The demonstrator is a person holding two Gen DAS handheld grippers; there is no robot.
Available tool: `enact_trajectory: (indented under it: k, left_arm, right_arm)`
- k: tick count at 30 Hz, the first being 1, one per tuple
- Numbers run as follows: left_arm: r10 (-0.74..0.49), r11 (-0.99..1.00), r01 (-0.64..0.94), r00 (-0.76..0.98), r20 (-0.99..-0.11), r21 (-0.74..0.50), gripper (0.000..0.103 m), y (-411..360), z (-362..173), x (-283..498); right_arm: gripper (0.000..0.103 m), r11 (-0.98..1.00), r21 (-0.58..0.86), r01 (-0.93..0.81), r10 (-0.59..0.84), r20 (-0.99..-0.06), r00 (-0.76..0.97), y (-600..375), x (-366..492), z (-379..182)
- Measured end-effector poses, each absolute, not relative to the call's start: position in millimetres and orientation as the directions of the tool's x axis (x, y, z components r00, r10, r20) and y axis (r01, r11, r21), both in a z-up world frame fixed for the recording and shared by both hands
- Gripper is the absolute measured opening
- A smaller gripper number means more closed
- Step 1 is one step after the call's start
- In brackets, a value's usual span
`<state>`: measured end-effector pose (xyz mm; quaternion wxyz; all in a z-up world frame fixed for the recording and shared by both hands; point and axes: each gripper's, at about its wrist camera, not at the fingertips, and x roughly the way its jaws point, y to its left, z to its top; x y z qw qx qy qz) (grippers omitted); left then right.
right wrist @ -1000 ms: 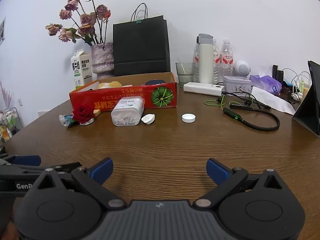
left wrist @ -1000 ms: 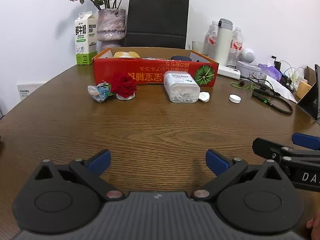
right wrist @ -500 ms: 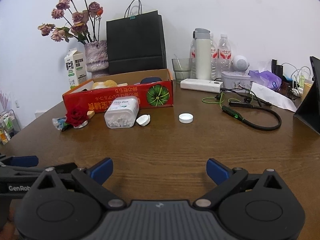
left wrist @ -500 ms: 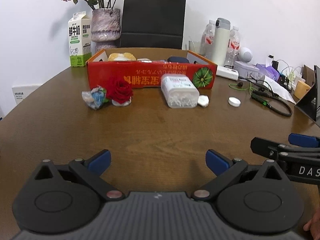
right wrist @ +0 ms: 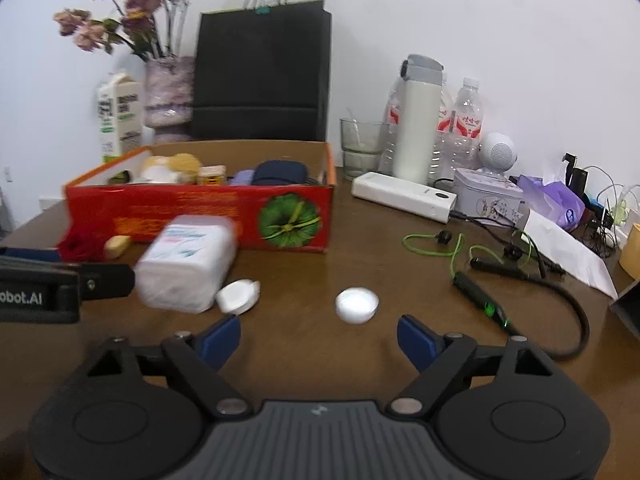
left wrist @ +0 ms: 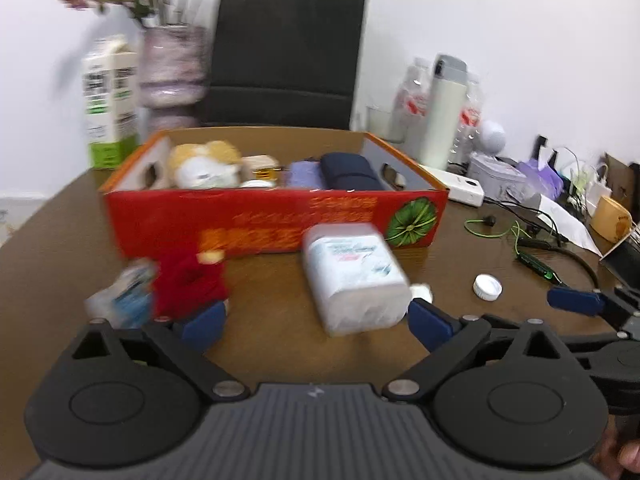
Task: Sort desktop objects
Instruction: 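Grasp the white cotton-bud box with the left tool while the right tool grasps the white bottle cap, then carry the cotton-bud box into the box with the left tool while the right tool drops the cap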
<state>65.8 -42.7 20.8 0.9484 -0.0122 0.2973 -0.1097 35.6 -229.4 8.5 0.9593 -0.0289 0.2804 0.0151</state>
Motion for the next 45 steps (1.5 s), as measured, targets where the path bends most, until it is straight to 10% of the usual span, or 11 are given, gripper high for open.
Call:
enact_trajectory:
  k: [8, 12, 45]
  left_arm:
    - [-0.206, 0.979, 0.158, 0.765, -0.61, -0.132, 0.099, -71.7, 9.9, 126.7]
    - [-0.175, 0.984, 0.123, 0.763, -0.622, -0.126, 0.075, -76.6, 5.5, 140.7]
    - [-0.255, 0.966, 0.233, 0.83, -0.497, -0.107, 0.069, -25.7, 44.3, -103.8]
  right_arm:
    - [0.046, 1.0, -0.022, -0.003, -0.01, -0.596, 0.803, -247.6, 81.4, -5.0]
    - [0.027, 1.0, -0.012, -0.014, 0.004, -0.605, 0.796, -248.0, 87.8, -11.9]
    - [0.027, 0.98, 0.008, -0.198, 0.179, -0.468, 0.865, -190.4, -113.1, 38.8]
